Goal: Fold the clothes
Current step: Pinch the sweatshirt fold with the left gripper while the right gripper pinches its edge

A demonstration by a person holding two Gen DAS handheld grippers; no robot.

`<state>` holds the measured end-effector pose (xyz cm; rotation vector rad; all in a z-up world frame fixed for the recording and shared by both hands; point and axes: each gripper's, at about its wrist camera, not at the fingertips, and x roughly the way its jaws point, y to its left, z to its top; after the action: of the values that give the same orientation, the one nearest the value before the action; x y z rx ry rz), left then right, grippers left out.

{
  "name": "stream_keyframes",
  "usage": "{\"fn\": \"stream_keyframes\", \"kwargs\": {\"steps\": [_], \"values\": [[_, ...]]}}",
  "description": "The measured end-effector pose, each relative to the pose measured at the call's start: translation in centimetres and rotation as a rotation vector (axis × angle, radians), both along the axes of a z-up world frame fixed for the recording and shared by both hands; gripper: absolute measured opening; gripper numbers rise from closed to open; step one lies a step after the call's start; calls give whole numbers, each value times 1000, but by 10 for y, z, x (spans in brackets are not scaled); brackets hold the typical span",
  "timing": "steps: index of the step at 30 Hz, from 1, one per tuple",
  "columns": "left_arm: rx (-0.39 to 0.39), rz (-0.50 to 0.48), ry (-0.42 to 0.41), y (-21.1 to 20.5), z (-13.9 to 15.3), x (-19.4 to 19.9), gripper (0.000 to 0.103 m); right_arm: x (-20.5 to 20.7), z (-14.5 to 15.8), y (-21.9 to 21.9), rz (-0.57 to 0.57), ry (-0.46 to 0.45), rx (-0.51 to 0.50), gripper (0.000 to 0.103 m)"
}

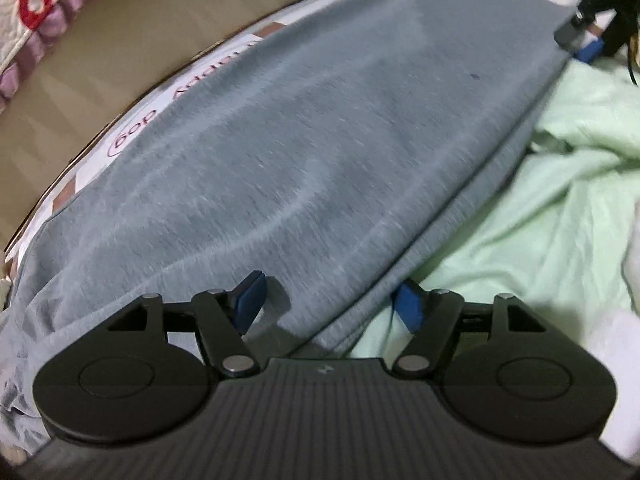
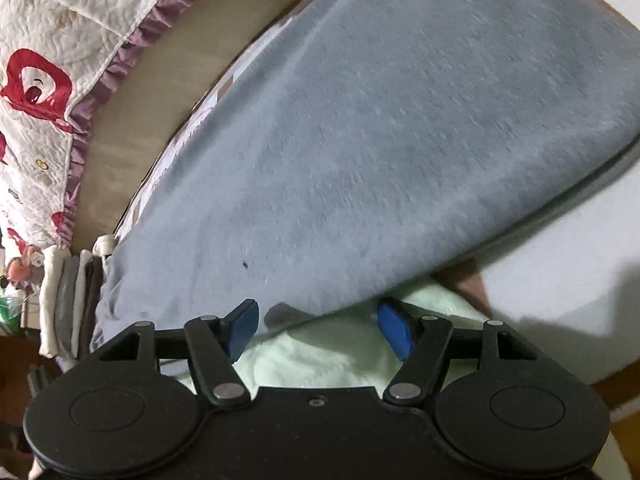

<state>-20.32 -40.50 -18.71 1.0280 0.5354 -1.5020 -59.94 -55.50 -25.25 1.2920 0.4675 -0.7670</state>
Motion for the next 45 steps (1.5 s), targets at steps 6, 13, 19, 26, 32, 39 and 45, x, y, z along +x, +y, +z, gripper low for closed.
{"fn": "stream_keyframes", "kwargs": {"steps": [6,13,19,26,32,39,45], "values": [[-68,-60,-12,-4,7,-3,37,-11,-3,0,-103,-52,-53,72],[-88,-37,89,-12,10,4,20,-13,-4,-4,-166,0,-114,72],[-118,-27,106,-22,15,8,7,-31,-5,-5,-272,121,-177,72],[-136,7,124,-15,15,7,6,-71,-19,-1,-449,69,-242,25],[-187,-13,72,-9,32,-3,5,-67,-9,3,-418,179,-431,12],[-251,-28,-11,-60,70,17,5,-21,37,-63,-314,319,-475,11],[-209,1,-43,-141,64,50,5,41,57,-140,-183,468,-500,9]]}}
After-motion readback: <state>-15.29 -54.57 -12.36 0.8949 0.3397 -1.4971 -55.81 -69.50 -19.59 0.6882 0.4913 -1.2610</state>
